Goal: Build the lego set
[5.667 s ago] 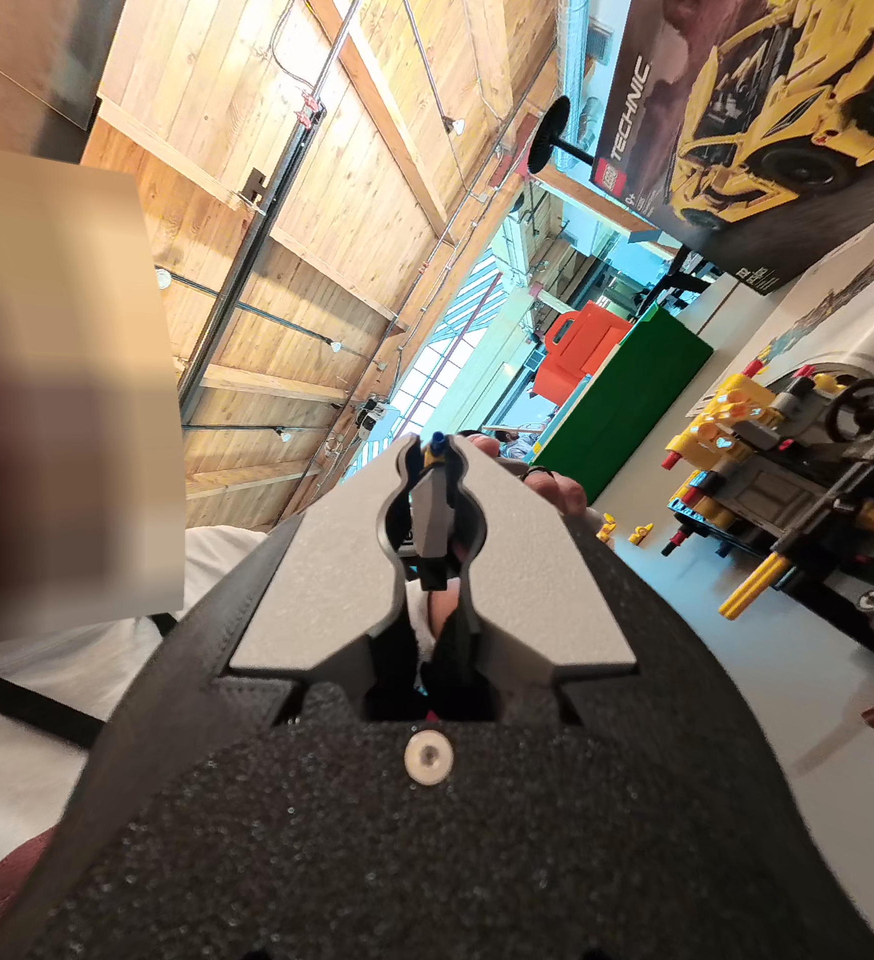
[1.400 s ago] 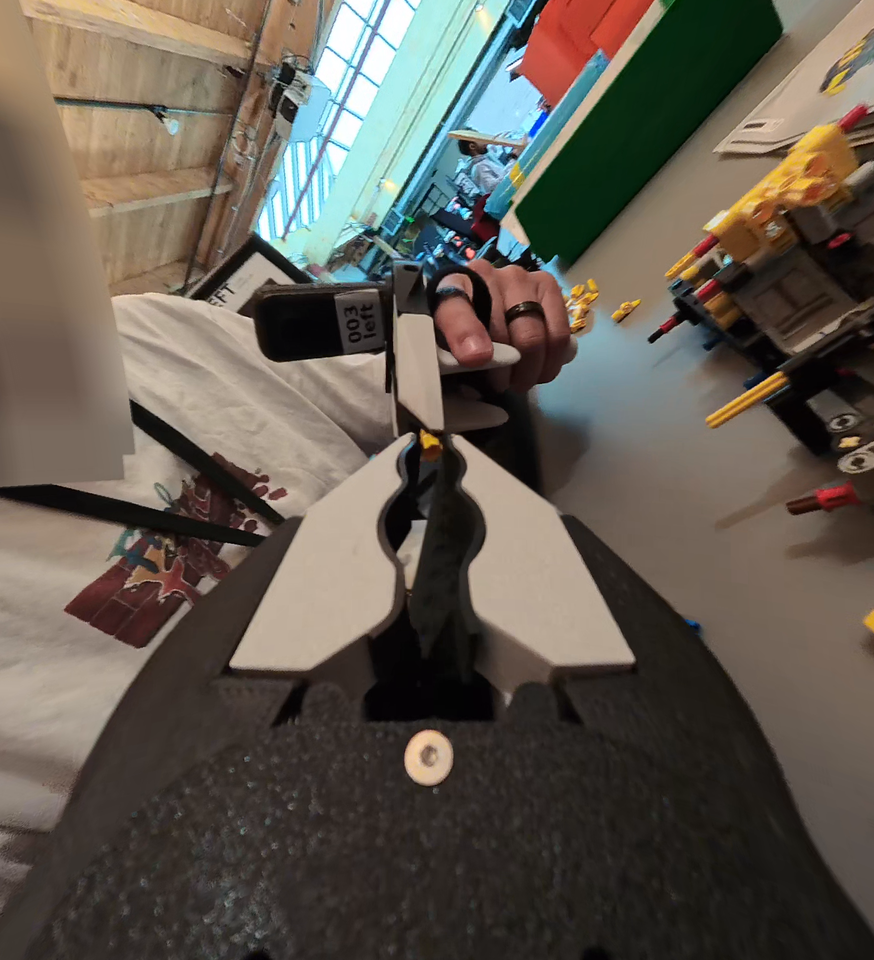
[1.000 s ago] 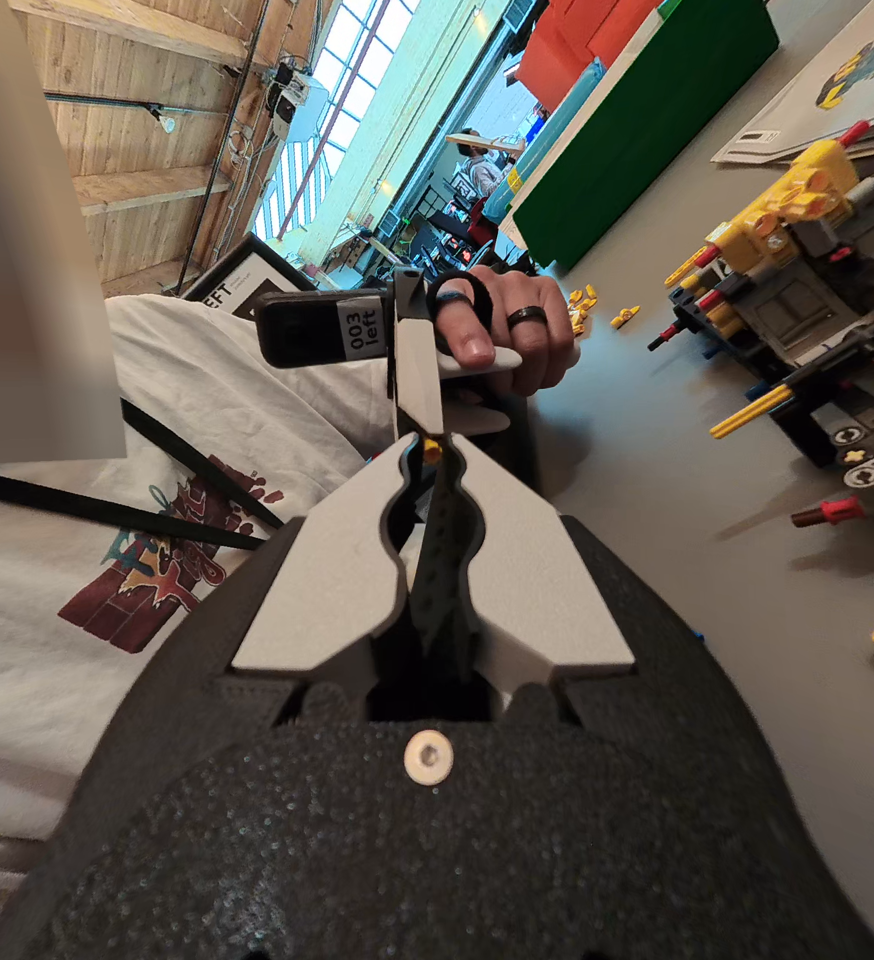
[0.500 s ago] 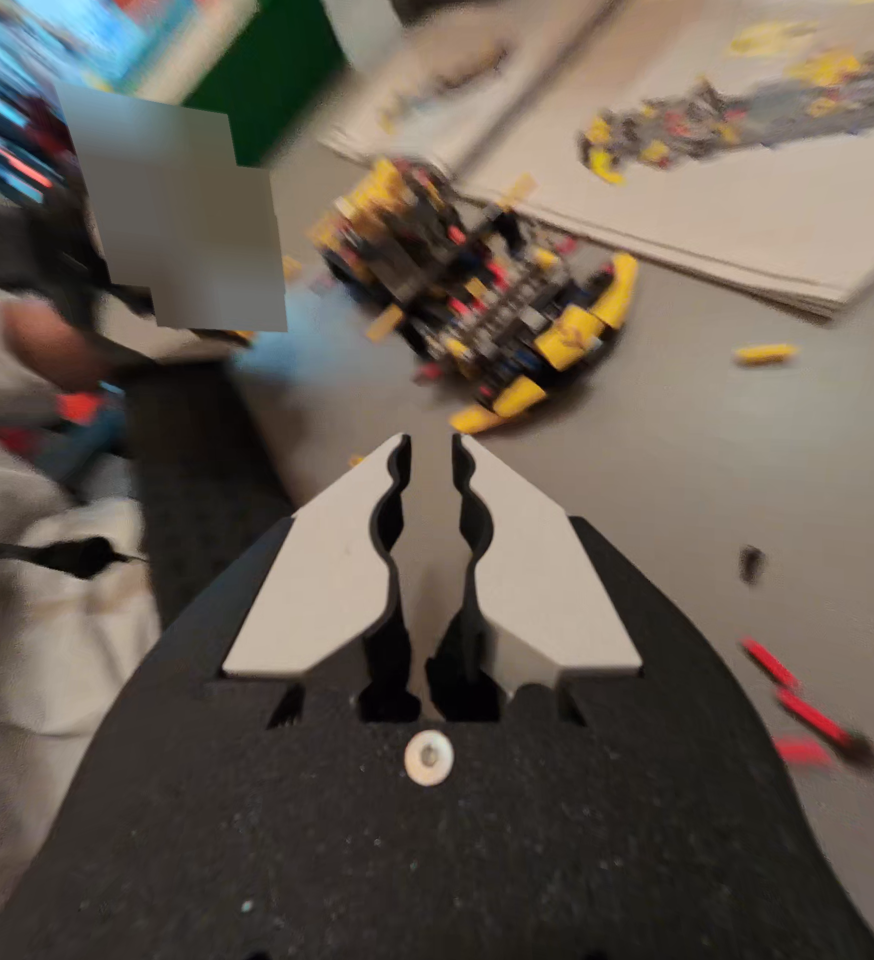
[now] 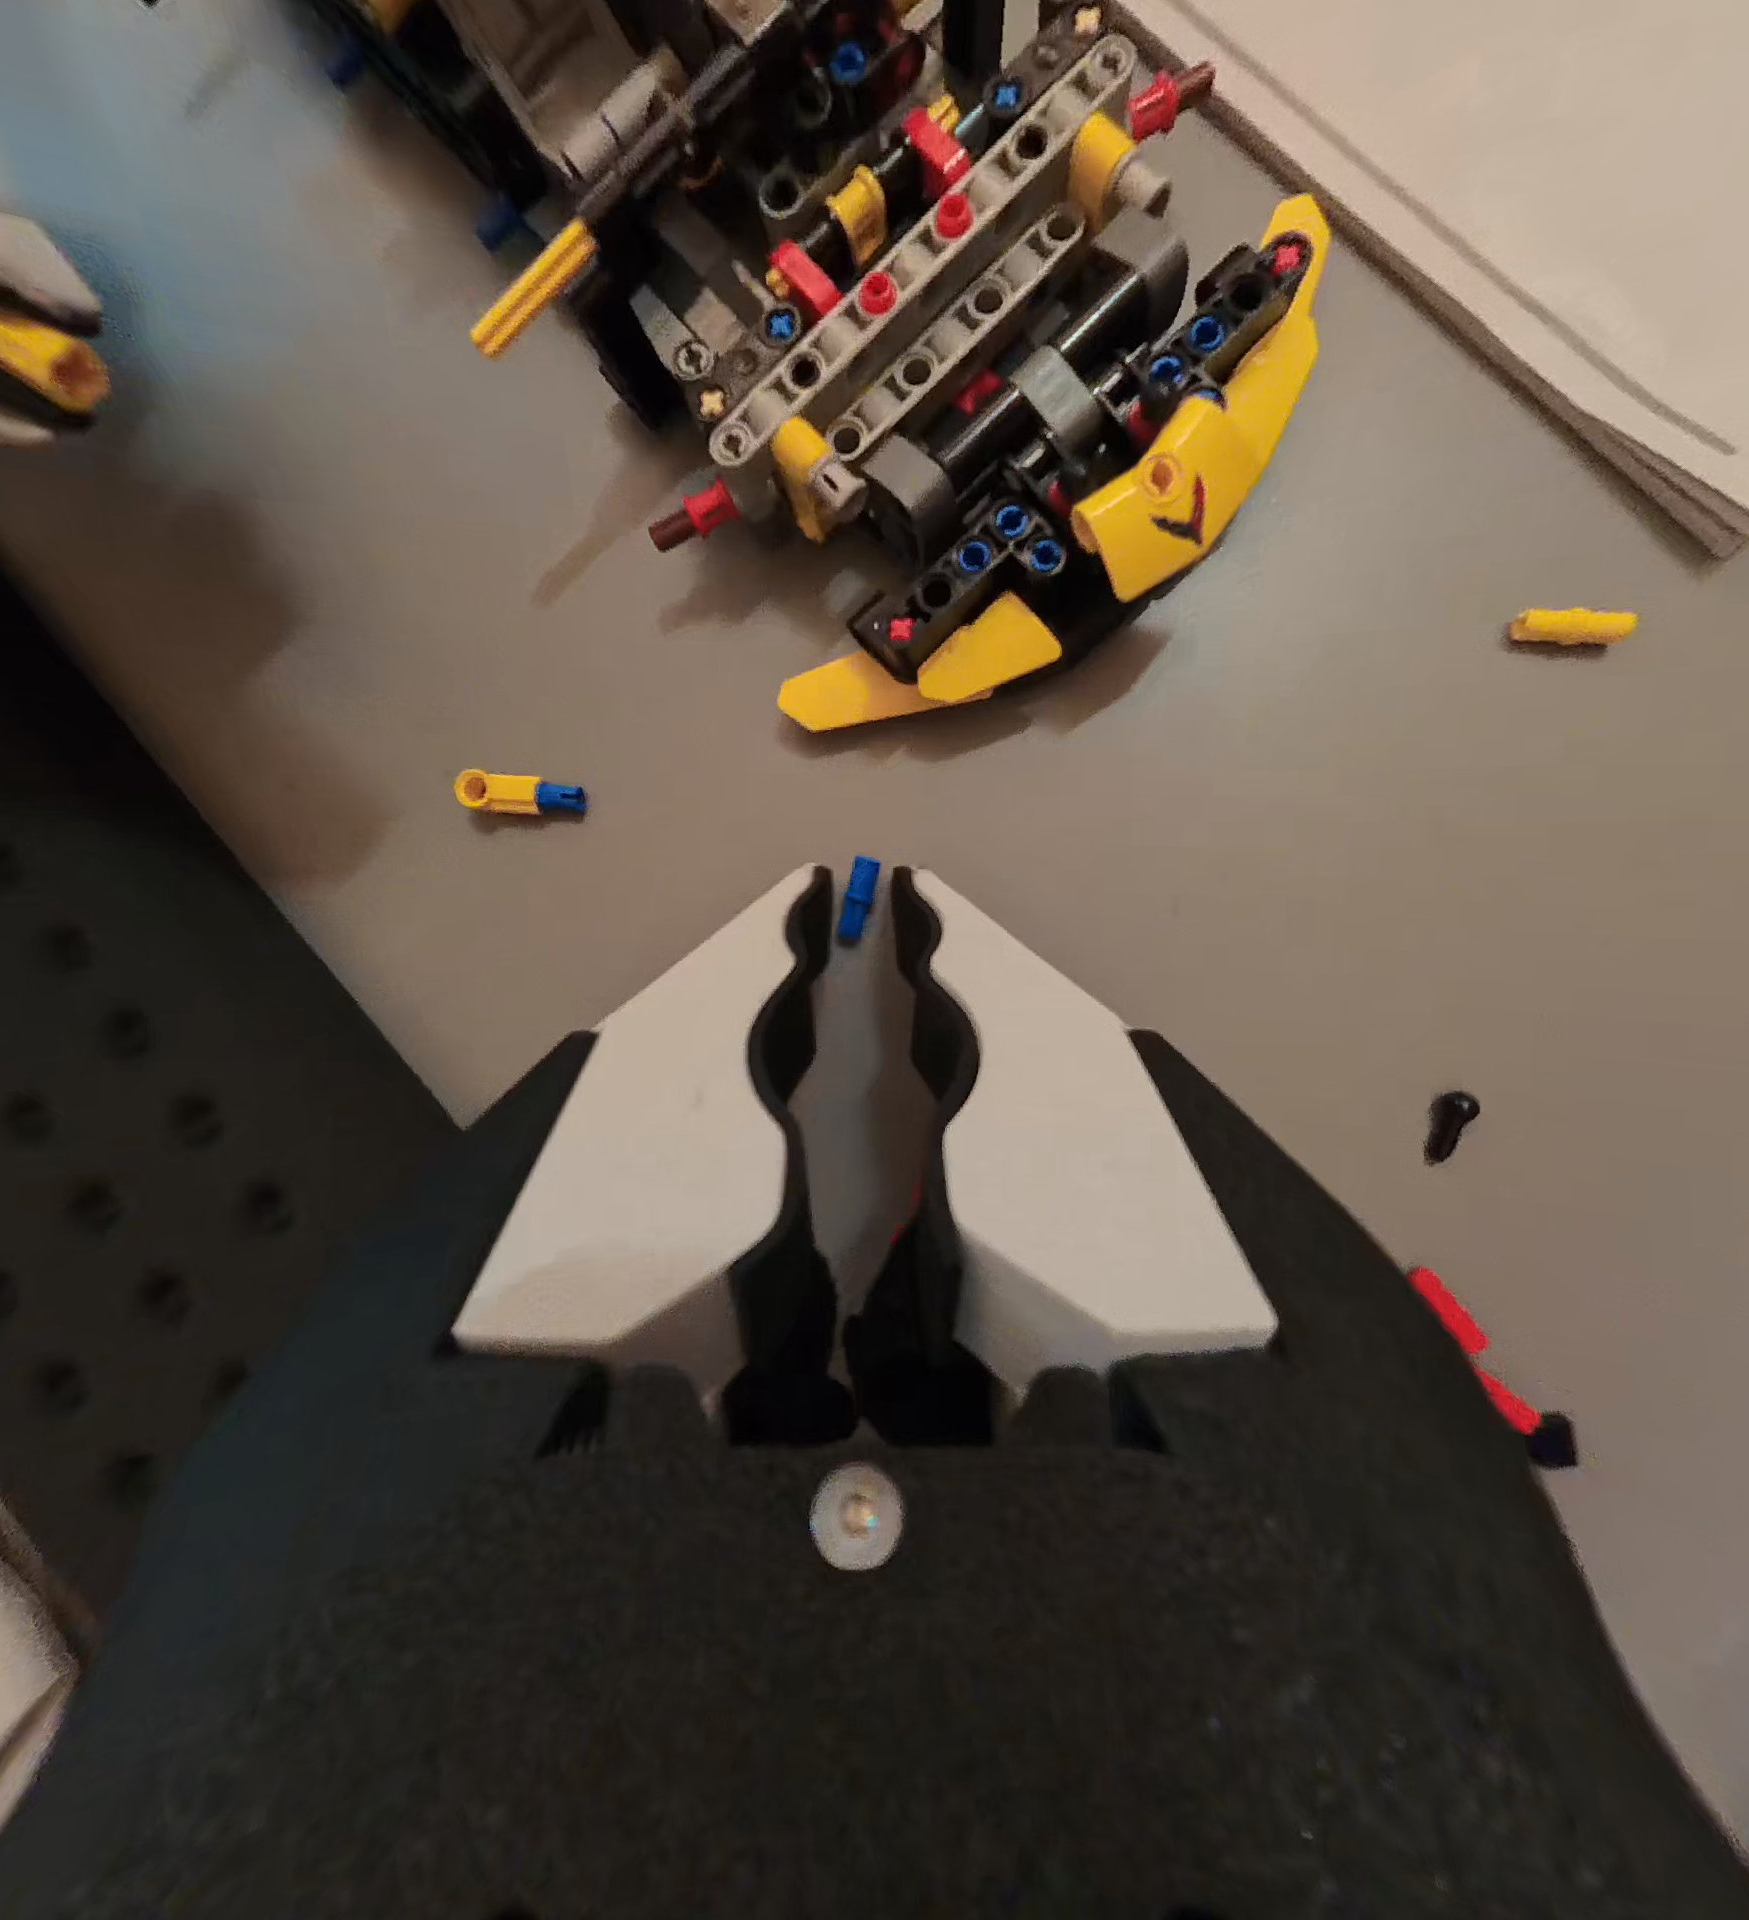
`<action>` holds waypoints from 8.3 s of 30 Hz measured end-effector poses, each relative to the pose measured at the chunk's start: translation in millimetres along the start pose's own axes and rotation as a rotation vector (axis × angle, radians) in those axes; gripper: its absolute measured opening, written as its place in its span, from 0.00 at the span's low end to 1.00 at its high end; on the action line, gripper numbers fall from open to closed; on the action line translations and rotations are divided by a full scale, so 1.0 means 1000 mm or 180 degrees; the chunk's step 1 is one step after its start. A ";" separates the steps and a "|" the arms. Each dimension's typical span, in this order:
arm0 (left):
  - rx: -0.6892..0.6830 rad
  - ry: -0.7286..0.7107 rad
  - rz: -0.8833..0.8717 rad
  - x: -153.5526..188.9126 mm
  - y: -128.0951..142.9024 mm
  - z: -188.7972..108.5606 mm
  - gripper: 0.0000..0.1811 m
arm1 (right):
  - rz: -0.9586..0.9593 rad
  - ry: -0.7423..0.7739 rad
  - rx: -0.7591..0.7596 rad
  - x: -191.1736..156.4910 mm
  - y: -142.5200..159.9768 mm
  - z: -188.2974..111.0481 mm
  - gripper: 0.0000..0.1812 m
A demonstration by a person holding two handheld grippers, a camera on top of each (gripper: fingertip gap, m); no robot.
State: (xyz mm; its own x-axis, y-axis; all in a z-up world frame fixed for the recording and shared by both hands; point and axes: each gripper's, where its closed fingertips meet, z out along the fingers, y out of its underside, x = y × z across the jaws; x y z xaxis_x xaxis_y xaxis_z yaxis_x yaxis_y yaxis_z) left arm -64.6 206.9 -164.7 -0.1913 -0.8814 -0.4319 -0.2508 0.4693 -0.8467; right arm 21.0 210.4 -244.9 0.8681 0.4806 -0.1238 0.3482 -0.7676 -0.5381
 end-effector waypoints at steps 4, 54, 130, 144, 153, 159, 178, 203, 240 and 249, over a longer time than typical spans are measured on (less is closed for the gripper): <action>-0.0101 -0.0041 -0.0081 -0.004 0.006 0.002 0.04 | -0.0130 0.0027 -0.0192 -0.001 0.000 0.001 0.02; 0.0846 -0.0388 -0.1020 -0.054 -0.031 -0.031 0.04 | 0.0920 -0.1825 0.3363 -0.088 -0.139 -0.073 0.01; 0.0786 0.0764 -0.1392 -0.009 -0.025 -0.019 0.04 | -0.0707 -0.0127 -0.0680 -0.006 0.073 -0.057 0.01; 0.0744 0.0773 -0.1330 -0.005 -0.025 -0.018 0.04 | -0.0357 -0.0021 -0.0364 -0.001 0.077 -0.051 0.08; 0.0723 0.0794 -0.1337 -0.004 -0.024 -0.016 0.04 | 0.0303 0.0143 0.0098 -0.006 0.072 -0.050 0.13; 0.0714 0.0826 -0.1379 -0.002 -0.023 -0.015 0.04 | 0.0184 0.0508 0.0062 -0.007 0.069 -0.045 0.03; 0.1375 0.1227 -0.1919 -0.011 -0.052 -0.037 0.04 | -0.3030 0.1437 0.1140 -0.109 -0.100 -0.085 0.01; 0.0959 0.1017 -0.1150 0.005 -0.038 -0.027 0.04 | -0.3070 0.1181 0.0530 -0.105 -0.079 -0.067 0.02; 0.1141 0.0871 -0.1018 0.004 -0.043 -0.029 0.04 | -0.1992 0.0088 0.1421 -0.109 -0.081 -0.066 0.02; 0.0995 0.0886 -0.0772 0.010 -0.039 -0.028 0.04 | -0.1945 0.0002 0.1403 -0.112 -0.077 -0.063 0.02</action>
State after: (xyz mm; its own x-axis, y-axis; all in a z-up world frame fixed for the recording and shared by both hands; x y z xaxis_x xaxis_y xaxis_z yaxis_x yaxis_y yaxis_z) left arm -83.7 181.2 -127.4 -0.4200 -0.8955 -0.1470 -0.0304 0.1758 -0.9840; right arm -80.7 188.8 -136.9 0.5661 0.7661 0.3044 0.5944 -0.1234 -0.7947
